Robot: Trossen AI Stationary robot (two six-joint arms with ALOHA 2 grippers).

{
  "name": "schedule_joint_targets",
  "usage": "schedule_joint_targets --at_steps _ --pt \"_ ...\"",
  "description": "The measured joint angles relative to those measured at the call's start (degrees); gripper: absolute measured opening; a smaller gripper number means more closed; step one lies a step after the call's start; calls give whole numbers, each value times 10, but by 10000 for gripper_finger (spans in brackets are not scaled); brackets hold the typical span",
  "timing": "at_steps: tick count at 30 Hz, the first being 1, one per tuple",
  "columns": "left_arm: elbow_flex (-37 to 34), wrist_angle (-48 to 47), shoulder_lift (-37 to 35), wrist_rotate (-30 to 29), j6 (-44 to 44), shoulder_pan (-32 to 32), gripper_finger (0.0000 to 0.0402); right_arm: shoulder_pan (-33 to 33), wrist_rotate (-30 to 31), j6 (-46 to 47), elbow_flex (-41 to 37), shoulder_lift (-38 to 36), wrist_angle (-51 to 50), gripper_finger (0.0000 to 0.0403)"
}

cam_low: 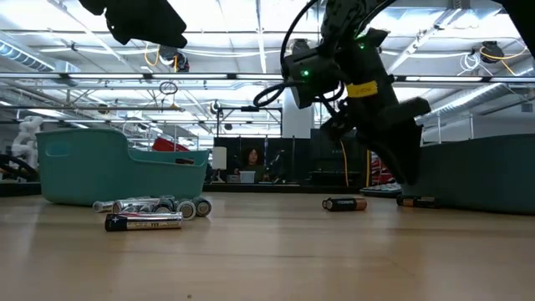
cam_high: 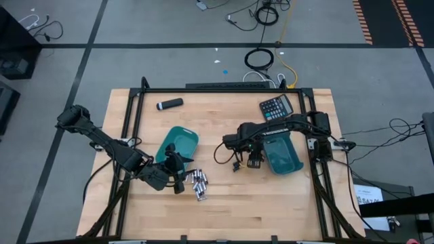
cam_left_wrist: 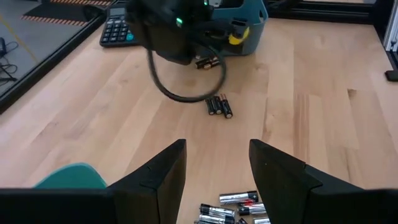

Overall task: Sort batteries
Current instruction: Put the black battery into the blue bin

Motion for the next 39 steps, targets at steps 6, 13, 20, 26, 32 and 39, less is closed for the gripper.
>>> schedule_joint_targets --at_steps 6,13,20,26,32,39 --pt "0 1 0 0 3 0 186 42 71 -77 0 32 -44 196" --pt "0 2 0 0 -3 0 186 50 14 -114 0 47 -36 196" --pt "0 1 0 2 -6 0 186 27 8 -99 0 46 7 196" --pt "0 -7 0 19 -7 0 186 25 15 -95 0 47 49 196" --pt "0 -13 0 19 -7 0 186 35 28 -99 0 47 64 194" --pt "0 -28 0 19 -17 0 186 48 30 -99 0 47 74 133"
